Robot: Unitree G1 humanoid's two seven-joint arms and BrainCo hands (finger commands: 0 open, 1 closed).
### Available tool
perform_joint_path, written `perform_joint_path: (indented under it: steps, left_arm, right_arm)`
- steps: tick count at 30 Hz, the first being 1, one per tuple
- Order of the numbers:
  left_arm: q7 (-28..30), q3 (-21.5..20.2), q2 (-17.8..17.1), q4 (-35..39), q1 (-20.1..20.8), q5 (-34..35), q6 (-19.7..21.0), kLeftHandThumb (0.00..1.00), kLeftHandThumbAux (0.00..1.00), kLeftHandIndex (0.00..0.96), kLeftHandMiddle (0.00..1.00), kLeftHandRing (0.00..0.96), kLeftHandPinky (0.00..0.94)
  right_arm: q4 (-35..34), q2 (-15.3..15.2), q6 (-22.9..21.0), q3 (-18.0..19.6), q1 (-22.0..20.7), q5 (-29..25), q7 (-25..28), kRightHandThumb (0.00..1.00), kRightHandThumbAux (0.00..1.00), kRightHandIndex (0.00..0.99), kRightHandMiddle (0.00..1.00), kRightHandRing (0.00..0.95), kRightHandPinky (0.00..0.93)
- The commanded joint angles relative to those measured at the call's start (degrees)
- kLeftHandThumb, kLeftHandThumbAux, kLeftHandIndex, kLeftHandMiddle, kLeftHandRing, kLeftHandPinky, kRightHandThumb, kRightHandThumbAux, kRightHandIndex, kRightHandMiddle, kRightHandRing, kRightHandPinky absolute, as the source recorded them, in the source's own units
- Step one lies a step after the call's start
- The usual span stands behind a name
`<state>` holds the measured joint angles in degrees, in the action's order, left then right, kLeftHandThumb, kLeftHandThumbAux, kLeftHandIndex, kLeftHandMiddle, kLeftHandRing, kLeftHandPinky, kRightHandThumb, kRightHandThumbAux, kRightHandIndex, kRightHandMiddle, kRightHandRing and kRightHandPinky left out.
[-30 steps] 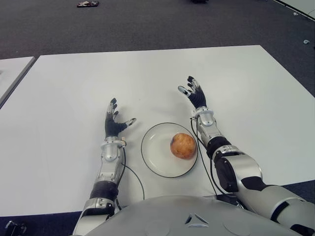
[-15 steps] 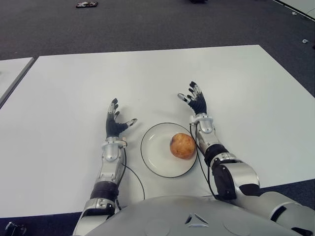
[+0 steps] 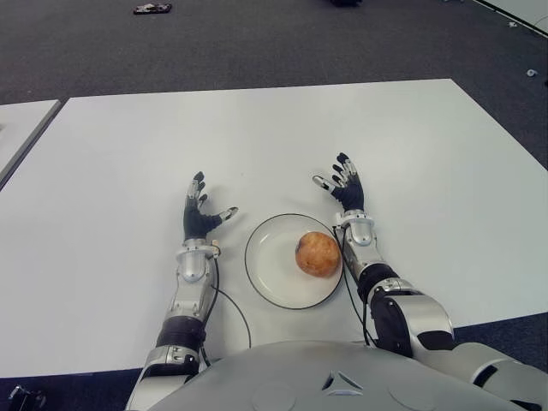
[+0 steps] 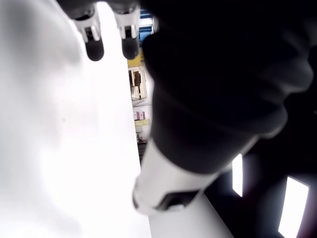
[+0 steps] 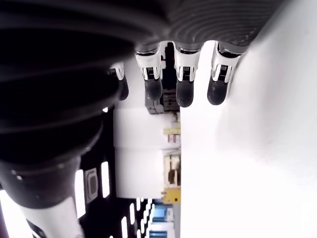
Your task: Put the apples into the plate.
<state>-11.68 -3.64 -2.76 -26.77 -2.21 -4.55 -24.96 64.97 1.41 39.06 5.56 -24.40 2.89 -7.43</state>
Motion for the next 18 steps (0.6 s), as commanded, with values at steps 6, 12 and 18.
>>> perform_joint_path:
  steps: [6, 12, 18]
  left_arm:
    - [0.88, 0.00, -0.89, 1.62, -1.24, -0.46, 0.65, 0.000, 0.482, 0.000, 0.018, 0.014, 0.028]
    - [1.13, 0.06, -1.19, 2.11, -1.55, -0.25, 1.16, 0.000, 0.477, 0.000, 0.018, 0.013, 0.026]
    - [1.26, 0.04, -1.30, 2.27, -1.76, -0.17, 0.91, 0.000, 0.487, 0.000, 0.019, 0.013, 0.030]
  right_arm:
    - [1.20, -0.61, 1.20, -0.62, 4.20, 1.23, -1.89, 0.075, 0.811, 0.006, 0.069, 0.095, 0.134]
    - [0.93, -1.20, 2.50, -1.07, 5.39, 2.08, -3.07, 0.092, 0.799, 0.013, 0.082, 0.105, 0.137]
    - [0.72, -1.64, 3.61, -1.46, 6.24, 2.32, -3.59, 0.105, 0.786, 0.023, 0.093, 0.111, 0.138]
